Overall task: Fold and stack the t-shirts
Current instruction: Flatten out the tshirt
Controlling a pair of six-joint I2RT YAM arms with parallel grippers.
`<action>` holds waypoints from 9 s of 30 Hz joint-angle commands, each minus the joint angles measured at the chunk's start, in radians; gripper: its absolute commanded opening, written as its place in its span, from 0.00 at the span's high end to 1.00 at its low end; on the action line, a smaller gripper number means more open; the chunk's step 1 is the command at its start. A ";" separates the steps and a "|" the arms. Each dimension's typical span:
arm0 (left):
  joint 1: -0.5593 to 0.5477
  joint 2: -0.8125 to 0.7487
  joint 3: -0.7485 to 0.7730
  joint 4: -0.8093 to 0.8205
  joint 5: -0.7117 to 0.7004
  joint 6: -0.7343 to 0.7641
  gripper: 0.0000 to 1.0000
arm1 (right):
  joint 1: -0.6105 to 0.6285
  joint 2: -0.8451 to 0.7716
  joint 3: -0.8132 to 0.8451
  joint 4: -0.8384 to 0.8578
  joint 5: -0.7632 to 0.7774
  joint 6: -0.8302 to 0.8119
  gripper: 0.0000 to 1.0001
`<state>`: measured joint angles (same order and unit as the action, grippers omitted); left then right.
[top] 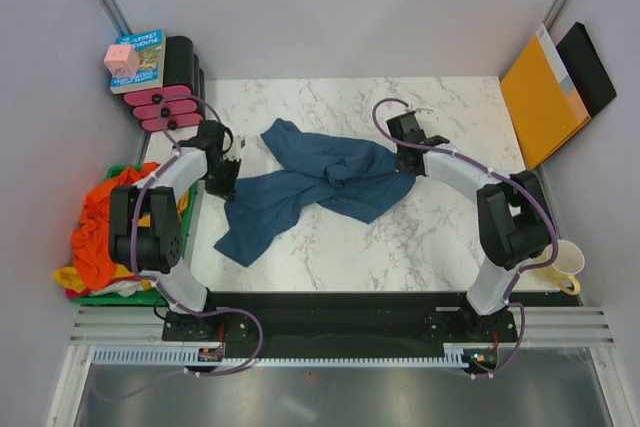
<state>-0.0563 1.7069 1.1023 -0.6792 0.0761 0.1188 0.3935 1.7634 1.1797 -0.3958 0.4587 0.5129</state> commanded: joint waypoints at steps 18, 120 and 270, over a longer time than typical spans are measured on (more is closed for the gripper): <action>0.055 -0.059 0.859 -0.217 0.037 -0.016 0.98 | -0.208 -0.347 0.359 -0.112 0.011 -0.019 1.00; 0.055 -0.372 -0.038 -0.091 -0.036 -0.045 0.19 | -0.082 -0.533 -0.598 -0.218 0.021 0.509 1.00; 0.105 -0.181 0.983 0.147 0.205 -0.085 0.98 | -0.105 0.026 1.264 0.008 0.078 -0.266 1.00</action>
<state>0.0502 1.5433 1.8366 -0.5964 0.2996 0.0792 0.2672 1.8923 2.3367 -0.5209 0.5713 0.2642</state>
